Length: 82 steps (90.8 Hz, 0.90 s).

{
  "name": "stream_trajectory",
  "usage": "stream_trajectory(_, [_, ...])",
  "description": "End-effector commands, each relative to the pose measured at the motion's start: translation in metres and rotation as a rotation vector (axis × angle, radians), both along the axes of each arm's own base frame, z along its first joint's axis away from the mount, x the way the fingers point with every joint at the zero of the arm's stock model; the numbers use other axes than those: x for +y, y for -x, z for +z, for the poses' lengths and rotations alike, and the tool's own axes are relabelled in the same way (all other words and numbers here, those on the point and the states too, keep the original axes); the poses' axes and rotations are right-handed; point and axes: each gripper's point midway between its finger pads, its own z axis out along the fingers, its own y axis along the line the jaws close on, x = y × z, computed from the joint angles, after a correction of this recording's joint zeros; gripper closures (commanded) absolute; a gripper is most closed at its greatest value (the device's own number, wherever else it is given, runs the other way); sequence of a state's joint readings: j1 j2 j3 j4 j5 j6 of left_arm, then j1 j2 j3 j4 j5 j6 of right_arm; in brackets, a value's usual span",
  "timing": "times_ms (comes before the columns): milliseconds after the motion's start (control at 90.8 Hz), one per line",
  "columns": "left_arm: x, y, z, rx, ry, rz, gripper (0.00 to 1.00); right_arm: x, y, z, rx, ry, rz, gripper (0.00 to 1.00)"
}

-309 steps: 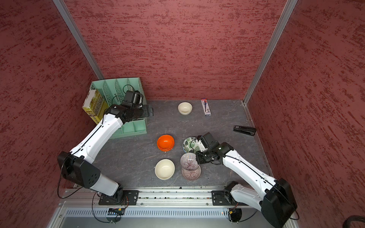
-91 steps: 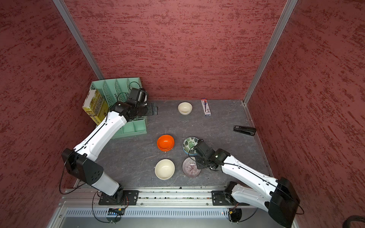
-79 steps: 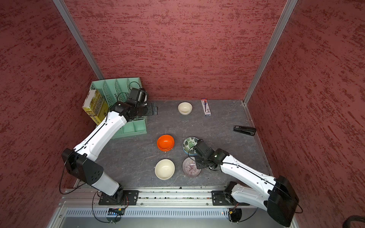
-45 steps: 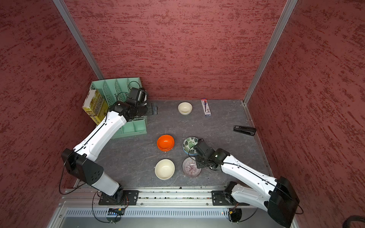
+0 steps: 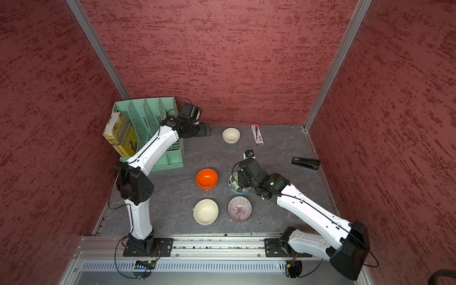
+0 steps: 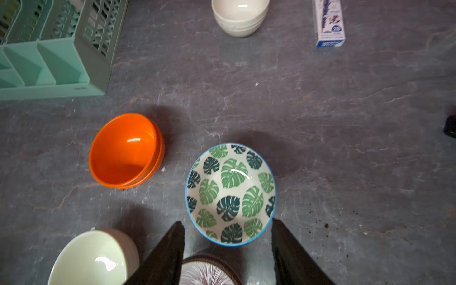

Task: Stack the bowls
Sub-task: Pick up the bowl from the center of the board.

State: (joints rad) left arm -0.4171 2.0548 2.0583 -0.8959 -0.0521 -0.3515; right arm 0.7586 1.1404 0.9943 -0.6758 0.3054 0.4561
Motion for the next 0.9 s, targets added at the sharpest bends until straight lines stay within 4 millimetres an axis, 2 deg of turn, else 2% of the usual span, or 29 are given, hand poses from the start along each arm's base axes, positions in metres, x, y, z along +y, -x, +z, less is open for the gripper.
stream_trajectory(0, [-0.025,-0.014,-0.02,0.035,0.064,0.005,0.04,-0.005,-0.019,0.027,-0.117,-0.034,-0.071,0.4])
stream_trajectory(264, [-0.058,-0.051,-0.067,0.075,0.101,0.013,0.05,0.0,-0.019,0.029,-0.122,-0.066,-0.049,0.4])
stream_trajectory(573, [-0.064,-0.075,-0.119,0.089,0.138,0.081,0.06,0.014,-0.019,0.011,-0.079,-0.099,-0.019,0.4])
stream_trajectory(760, [-0.071,-0.083,-0.141,0.084,0.175,0.091,0.06,0.02,-0.02,-0.004,-0.047,-0.103,-0.014,0.4])
stream_trajectory(893, [-0.075,-0.087,-0.149,0.085,0.2,0.093,0.06,0.026,-0.021,-0.014,-0.024,-0.109,-0.001,0.4])
